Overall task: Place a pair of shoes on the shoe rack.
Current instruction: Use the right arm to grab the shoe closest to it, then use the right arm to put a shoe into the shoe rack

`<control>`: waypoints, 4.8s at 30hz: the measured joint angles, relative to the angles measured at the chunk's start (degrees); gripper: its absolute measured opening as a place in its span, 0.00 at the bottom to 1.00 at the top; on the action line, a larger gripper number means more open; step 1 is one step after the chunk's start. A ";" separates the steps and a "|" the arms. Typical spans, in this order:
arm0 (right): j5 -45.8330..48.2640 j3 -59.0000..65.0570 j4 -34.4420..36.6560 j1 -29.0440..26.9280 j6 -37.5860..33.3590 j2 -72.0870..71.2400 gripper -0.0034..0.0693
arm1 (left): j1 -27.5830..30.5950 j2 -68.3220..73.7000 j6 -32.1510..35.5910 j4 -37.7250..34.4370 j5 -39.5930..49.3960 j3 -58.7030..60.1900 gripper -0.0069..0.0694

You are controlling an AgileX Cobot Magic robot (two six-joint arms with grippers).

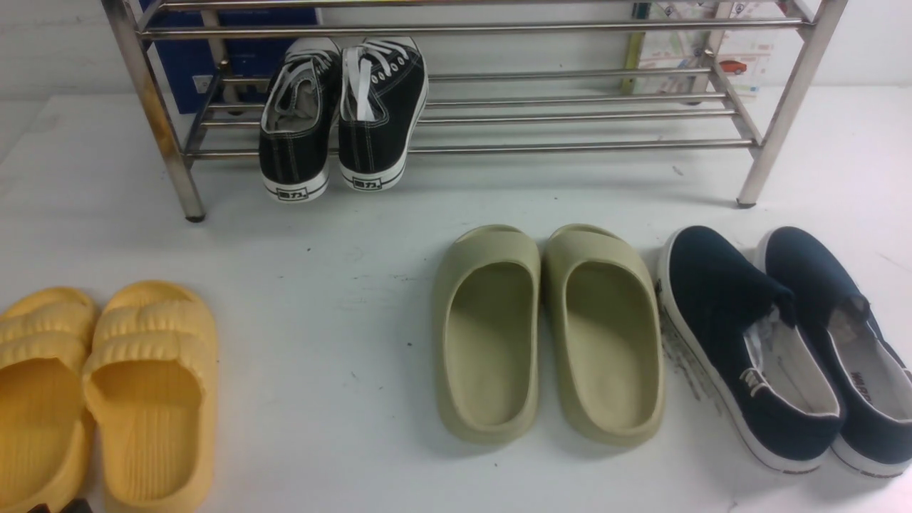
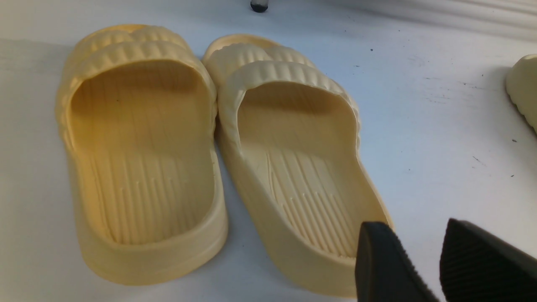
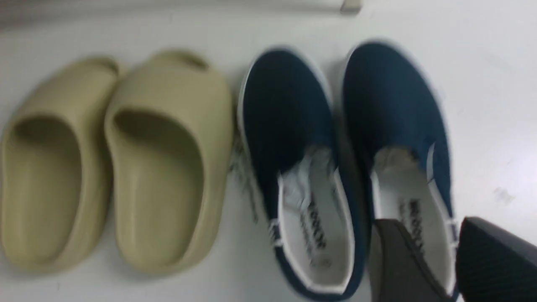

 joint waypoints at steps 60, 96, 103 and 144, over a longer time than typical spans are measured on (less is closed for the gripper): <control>1.30 -57.58 7.54 9.53 -8.74 55.15 0.12 | 0.00 0.00 0.00 0.00 0.15 0.00 0.40; 4.49 -59.79 7.10 9.54 -11.83 53.16 0.61 | 0.00 0.00 0.00 0.00 0.15 0.00 0.40; 18.64 -59.59 6.48 9.54 -10.15 51.15 0.21 | 0.00 0.00 0.00 0.00 0.15 0.00 0.40; 2.15 -57.32 5.45 9.54 -7.86 57.76 0.06 | 0.00 0.00 0.00 0.00 0.15 0.00 0.40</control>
